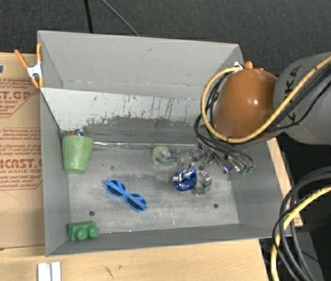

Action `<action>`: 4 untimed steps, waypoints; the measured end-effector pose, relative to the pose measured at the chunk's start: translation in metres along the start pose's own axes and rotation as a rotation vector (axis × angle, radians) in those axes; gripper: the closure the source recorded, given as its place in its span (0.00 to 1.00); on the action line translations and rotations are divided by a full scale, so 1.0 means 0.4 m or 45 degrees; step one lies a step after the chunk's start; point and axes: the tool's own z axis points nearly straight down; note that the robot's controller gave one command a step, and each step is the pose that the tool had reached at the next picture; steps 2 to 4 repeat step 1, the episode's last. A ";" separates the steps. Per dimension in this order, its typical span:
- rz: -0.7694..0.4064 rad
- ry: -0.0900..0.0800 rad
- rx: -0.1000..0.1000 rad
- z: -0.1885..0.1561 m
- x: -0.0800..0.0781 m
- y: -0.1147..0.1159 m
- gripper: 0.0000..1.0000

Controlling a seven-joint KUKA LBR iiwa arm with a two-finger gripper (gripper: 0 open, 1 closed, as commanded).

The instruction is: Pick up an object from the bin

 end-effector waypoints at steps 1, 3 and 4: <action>-0.005 -0.009 0.004 -0.248 -0.018 0.004 1.00; -0.005 -0.009 0.004 -0.248 -0.018 0.004 1.00; -0.005 -0.009 0.004 -0.248 -0.018 0.004 1.00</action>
Offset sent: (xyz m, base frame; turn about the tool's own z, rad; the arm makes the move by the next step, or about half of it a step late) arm 0.0032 0.0034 0.0945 -0.0040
